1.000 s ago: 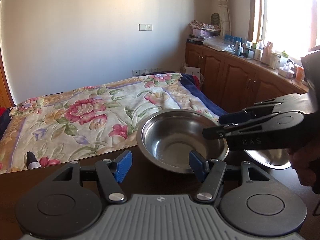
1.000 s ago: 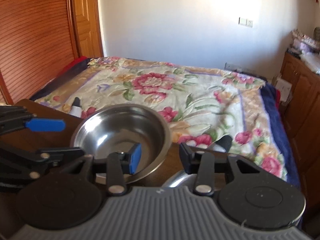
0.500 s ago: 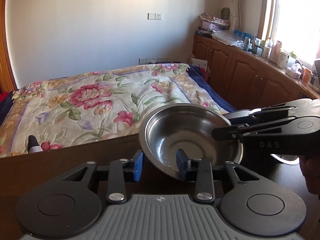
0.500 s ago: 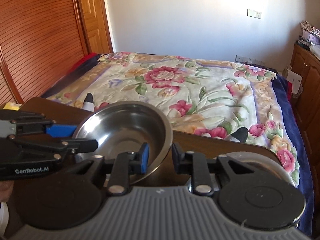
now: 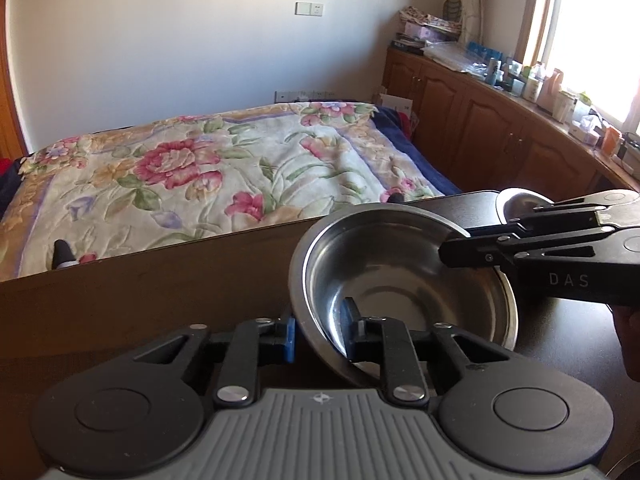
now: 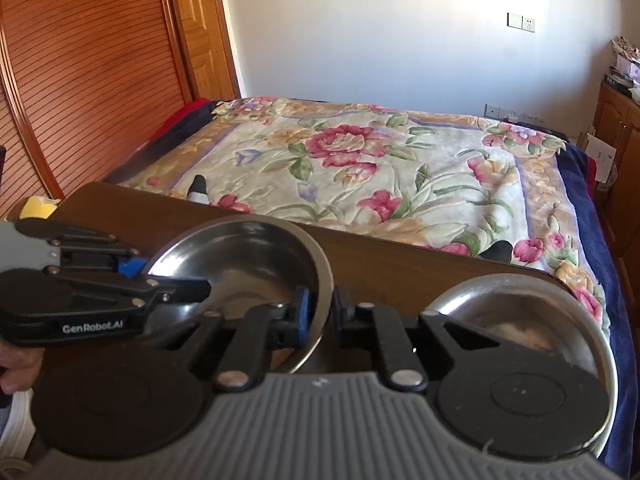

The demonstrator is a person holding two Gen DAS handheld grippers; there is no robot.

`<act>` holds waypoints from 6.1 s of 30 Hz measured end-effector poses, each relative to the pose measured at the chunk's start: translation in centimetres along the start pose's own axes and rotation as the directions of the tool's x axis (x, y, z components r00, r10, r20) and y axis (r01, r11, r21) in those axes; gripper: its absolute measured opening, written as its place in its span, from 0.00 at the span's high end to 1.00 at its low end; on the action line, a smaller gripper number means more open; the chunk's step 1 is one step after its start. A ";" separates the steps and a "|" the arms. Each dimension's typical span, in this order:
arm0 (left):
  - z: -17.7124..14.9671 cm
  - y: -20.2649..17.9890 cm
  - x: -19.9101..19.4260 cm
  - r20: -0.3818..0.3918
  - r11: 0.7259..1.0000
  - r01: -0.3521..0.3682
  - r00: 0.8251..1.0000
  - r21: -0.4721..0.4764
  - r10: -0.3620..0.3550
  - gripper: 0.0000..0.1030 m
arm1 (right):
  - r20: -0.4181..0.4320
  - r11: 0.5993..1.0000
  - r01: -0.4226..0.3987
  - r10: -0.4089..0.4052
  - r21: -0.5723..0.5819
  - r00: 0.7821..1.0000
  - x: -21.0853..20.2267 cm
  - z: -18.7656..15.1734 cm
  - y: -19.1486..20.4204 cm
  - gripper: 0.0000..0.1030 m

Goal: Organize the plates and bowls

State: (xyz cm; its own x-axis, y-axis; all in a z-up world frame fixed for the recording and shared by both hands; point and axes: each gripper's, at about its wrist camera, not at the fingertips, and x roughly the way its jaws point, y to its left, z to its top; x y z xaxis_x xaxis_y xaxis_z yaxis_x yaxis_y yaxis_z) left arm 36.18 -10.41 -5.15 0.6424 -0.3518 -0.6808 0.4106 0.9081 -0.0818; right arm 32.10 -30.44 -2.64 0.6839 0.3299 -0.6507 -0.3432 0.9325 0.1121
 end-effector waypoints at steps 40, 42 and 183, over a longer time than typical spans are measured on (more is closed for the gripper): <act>-5.8 -6.8 -19.6 0.258 0.987 0.044 0.962 0.155 -0.084 0.87 | 0.273 0.998 0.054 -0.060 0.027 0.960 -16.2 -4.9 4.4 0.86; -6.5 -6.9 -19.9 0.256 0.987 0.052 0.963 0.154 -0.090 0.87 | 0.266 0.998 0.056 -0.061 0.027 0.962 -16.4 -5.6 4.6 0.86; -2.9 -13.1 -13.1 0.235 0.952 0.039 0.965 0.304 -0.115 0.03 | 0.348 0.953 0.296 -0.301 0.070 0.888 -13.7 -9.8 -6.1 0.00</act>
State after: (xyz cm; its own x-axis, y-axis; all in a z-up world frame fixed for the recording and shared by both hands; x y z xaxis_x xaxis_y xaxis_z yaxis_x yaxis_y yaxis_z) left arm 20.45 -17.03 2.72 0.7250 -0.4973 -0.4765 0.6127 0.7817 0.1166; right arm 18.54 -42.08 -1.79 0.9346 0.0633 -0.3500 -0.0798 0.9963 -0.0331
